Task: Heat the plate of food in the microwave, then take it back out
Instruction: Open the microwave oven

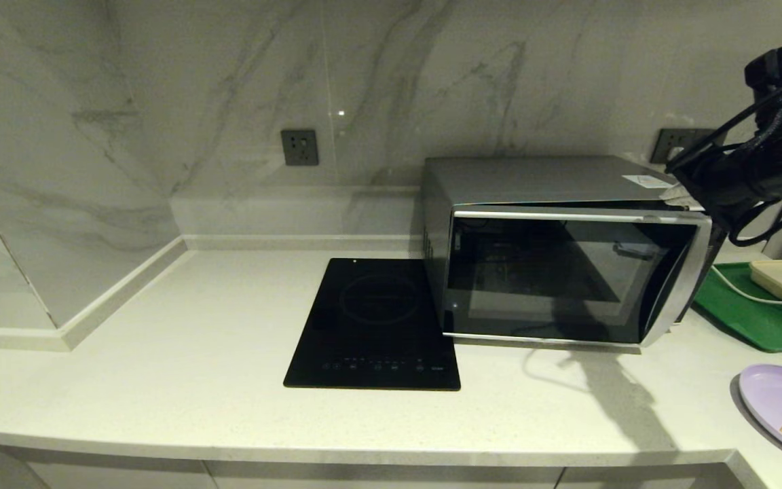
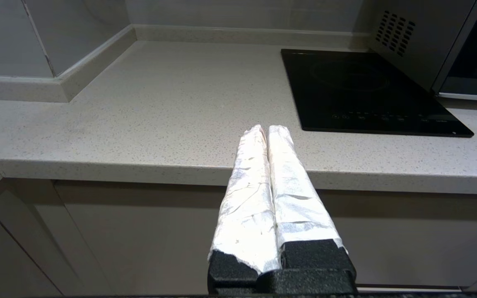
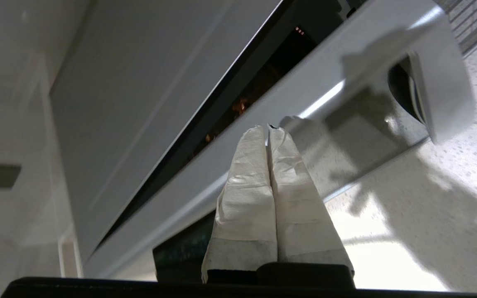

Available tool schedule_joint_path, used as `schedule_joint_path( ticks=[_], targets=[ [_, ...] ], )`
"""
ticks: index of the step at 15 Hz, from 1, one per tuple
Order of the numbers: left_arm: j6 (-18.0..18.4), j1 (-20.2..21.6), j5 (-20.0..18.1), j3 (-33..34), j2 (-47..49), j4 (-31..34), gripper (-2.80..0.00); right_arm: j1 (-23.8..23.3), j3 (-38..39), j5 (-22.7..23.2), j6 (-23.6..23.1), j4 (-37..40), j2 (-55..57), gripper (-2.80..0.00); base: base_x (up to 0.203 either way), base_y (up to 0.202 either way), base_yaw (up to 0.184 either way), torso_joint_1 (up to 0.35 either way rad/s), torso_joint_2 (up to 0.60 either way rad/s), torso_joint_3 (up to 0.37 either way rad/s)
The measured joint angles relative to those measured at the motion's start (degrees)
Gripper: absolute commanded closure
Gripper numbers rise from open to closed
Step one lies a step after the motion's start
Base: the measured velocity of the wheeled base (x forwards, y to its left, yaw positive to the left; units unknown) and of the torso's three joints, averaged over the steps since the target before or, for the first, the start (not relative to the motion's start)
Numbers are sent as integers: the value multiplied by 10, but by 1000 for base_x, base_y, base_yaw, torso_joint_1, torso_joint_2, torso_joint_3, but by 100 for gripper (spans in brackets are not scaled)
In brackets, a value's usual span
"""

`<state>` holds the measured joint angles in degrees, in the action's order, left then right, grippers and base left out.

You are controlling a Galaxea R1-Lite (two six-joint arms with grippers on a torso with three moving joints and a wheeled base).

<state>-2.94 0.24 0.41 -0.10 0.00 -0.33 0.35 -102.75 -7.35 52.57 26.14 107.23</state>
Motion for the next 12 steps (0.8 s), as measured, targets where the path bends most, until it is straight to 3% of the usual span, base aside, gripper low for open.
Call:
schedule_joint_path(
  ticks=[4,12],
  targets=[
    [0,0,0,0,0,0,0,-15,-50,29,14,1,43,0,0,0,0,0,0,0],
    [0,0,0,0,0,0,0,-50,-73,30,12,-3,81,0,0,0,0,0,0,0]
  ],
)
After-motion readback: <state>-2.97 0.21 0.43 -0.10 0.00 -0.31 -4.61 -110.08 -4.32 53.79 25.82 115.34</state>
